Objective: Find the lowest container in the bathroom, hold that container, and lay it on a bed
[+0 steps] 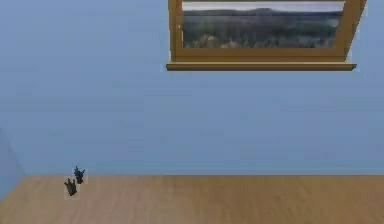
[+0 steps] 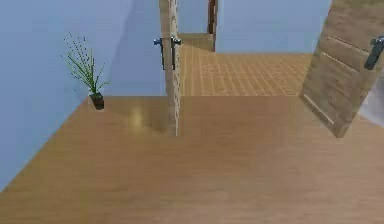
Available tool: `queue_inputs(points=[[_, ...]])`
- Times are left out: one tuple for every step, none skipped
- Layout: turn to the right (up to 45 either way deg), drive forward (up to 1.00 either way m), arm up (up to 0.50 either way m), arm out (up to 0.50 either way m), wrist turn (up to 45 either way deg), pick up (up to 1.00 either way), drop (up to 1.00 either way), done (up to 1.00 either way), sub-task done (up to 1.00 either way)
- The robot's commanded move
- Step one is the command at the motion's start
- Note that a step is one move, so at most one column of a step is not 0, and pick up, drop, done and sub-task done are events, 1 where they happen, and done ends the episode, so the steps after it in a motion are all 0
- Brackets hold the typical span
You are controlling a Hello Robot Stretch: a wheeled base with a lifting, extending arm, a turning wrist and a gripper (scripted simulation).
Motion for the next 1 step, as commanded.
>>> queue_inputs(points=[[45.0, 0.00, 0.00, 0.00, 0.0, 0.00, 0.00, 0.00, 0.00]])
